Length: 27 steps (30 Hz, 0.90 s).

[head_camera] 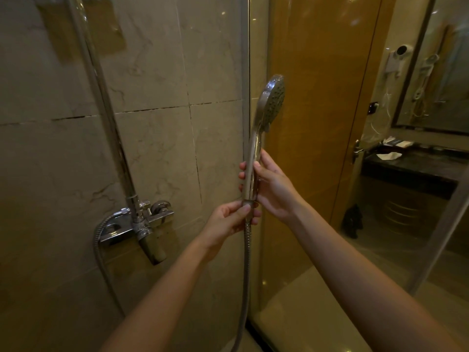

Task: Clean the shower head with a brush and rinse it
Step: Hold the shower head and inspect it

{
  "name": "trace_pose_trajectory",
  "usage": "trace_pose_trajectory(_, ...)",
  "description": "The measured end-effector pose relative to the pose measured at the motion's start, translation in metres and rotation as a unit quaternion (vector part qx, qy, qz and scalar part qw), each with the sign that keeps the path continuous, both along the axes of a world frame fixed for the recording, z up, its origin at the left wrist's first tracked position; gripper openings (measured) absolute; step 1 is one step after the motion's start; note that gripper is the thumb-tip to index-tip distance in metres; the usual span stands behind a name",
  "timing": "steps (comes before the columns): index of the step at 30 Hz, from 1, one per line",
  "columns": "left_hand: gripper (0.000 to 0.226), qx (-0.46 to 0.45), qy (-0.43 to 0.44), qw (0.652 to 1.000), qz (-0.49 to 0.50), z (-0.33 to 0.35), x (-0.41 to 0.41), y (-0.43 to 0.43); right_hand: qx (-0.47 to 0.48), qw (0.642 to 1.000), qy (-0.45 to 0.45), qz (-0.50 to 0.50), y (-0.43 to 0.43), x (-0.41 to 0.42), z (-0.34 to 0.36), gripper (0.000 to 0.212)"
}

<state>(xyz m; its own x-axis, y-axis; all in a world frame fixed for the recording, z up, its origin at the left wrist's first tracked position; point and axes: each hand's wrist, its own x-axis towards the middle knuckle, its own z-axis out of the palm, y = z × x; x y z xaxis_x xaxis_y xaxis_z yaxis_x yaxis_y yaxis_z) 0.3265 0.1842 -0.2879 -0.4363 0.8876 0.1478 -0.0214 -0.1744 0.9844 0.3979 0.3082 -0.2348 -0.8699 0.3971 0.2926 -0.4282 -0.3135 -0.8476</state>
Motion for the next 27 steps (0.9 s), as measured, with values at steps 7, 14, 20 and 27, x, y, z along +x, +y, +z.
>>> trace_pose_trajectory(7, 0.039, -0.009, 0.027, 0.999, -0.031, 0.003, -0.001, -0.001, 0.032, 0.999, 0.002, -0.002, -0.004, -0.004, 0.005, 0.055)
trace_pose_trajectory(14, 0.032, 0.007, 0.063, 0.998, 0.007, 0.001, 0.003, 0.001, 0.165, 0.982, -0.004, -0.091, -0.008, -0.001, 0.003, 0.045)
trace_pose_trajectory(20, 0.028, 0.028, 0.035, 0.999, 0.029, 0.000, -0.002, 0.000, 0.138, 0.982, -0.003, -0.131, -0.009, 0.001, 0.006, 0.043)
trace_pose_trajectory(27, 0.027, 0.027, 0.040, 0.999, 0.023, -0.002, -0.004, 0.000, 0.048, 0.995, 0.006, -0.082, -0.013, -0.007, 0.003, 0.039)
